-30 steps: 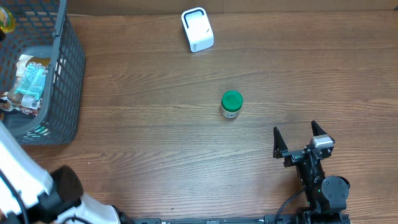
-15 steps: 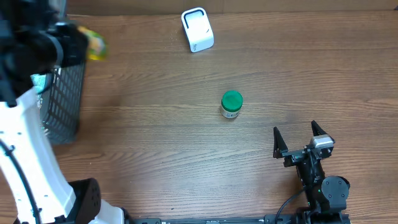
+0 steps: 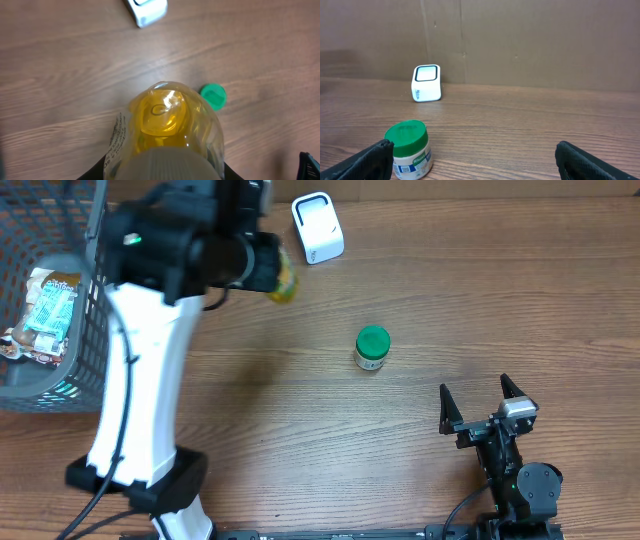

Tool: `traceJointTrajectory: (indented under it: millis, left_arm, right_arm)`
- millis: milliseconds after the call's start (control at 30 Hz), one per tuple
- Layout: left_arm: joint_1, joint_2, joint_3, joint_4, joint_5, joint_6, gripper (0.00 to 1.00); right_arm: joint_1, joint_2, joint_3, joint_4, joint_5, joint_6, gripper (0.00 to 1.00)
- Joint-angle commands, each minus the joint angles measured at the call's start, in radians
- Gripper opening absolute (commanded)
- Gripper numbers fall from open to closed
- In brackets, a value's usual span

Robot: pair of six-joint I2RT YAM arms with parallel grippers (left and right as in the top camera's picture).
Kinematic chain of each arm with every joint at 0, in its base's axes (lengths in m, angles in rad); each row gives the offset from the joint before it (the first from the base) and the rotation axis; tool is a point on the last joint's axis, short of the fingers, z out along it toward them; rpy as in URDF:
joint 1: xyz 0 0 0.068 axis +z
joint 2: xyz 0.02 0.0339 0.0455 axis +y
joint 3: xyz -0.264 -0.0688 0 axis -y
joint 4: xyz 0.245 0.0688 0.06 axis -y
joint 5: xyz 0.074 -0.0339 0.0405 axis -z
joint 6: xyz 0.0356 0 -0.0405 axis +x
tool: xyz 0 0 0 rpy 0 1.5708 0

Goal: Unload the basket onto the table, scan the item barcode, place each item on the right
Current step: 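Grasp the yellow dish soap bottle by its cap with the left gripper, then carry the bottle beside the jar and lower it upright, then release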

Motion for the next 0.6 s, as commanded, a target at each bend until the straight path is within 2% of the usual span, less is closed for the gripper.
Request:
traceJointTrajectory:
  millis: [0,300,567]
  left_arm:
    - [-0.037,0.059,-0.002,0.008,0.017,-0.050,0.04]
    - [-0.101,0.209,-0.002,0.032,0.007,-0.104,0.07]
    - [-0.151,0.308,-0.002,0.062,-0.100,-0.204,0.08]
  right_arm:
    - [-0.001,-0.007,-0.010,0.005,-0.006,-0.002,1.00]
    - [-0.001,-0.007,-0.010,0.005,-0.006,-0.001,1.00]
    - [-0.001,-0.007,-0.010,0.005,-0.006,-0.002,1.00]
